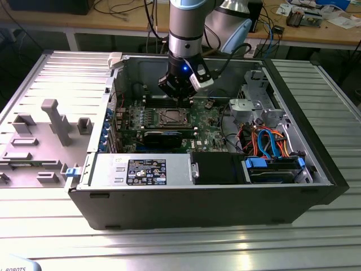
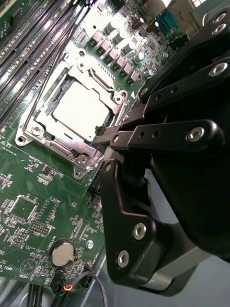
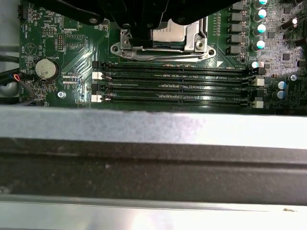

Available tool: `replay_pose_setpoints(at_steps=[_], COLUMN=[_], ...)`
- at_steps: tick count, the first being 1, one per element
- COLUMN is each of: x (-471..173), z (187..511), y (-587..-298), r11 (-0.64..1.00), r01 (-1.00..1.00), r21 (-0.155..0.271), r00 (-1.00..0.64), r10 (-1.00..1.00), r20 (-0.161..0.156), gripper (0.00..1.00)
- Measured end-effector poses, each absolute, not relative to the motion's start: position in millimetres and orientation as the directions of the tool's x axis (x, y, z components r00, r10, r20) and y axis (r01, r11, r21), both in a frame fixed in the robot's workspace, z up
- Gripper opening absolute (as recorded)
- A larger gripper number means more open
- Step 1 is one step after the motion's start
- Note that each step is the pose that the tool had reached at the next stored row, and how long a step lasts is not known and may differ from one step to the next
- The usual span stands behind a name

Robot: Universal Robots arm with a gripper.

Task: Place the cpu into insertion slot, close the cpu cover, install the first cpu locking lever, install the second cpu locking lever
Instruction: 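Install the second cpu locking lever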

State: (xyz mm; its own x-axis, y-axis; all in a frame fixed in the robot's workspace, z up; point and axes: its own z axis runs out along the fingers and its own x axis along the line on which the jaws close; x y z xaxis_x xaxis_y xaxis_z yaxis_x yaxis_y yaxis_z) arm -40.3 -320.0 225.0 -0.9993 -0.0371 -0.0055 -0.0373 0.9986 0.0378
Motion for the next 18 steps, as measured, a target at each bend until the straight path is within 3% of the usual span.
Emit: replay_pose_setpoints(at_steps=[18], x=[-40.3], z=[229.0], y=[-321.1], r11=[0.999], r01=[-0.037], r21=[0.039], r00=[-0.999], r10=[-0.037], r20=[-0.006], gripper=[0.11])
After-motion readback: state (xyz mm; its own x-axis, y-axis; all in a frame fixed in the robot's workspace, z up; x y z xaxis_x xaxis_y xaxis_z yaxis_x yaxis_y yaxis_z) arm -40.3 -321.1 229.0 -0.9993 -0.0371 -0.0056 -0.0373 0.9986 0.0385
